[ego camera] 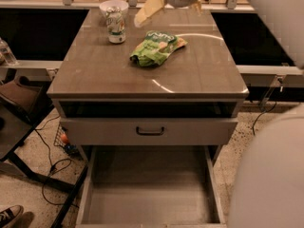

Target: Pick green rice chip bag

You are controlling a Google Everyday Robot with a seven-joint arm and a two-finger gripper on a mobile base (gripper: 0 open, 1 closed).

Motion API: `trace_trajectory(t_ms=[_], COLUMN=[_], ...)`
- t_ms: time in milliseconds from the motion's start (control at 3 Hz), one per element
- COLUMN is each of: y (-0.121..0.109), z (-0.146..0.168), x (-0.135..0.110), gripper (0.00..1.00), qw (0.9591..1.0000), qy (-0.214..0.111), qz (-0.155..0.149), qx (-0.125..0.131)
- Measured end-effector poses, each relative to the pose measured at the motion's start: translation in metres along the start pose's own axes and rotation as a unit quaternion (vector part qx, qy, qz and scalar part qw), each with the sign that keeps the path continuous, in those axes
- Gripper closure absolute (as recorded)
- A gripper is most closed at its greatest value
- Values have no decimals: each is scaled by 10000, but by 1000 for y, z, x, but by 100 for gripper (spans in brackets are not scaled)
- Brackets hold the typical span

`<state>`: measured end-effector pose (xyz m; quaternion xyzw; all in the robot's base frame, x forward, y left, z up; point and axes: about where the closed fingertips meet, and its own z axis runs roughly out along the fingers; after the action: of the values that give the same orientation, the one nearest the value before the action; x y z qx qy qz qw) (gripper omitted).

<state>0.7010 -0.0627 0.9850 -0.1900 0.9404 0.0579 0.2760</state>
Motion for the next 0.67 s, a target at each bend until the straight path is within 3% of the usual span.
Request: trace_trajectory(t_ms=[667], y=[11], z=[64], x=[-29], gripper=[0], qw=[9991], qy=[116], qz=[47], qx=[403])
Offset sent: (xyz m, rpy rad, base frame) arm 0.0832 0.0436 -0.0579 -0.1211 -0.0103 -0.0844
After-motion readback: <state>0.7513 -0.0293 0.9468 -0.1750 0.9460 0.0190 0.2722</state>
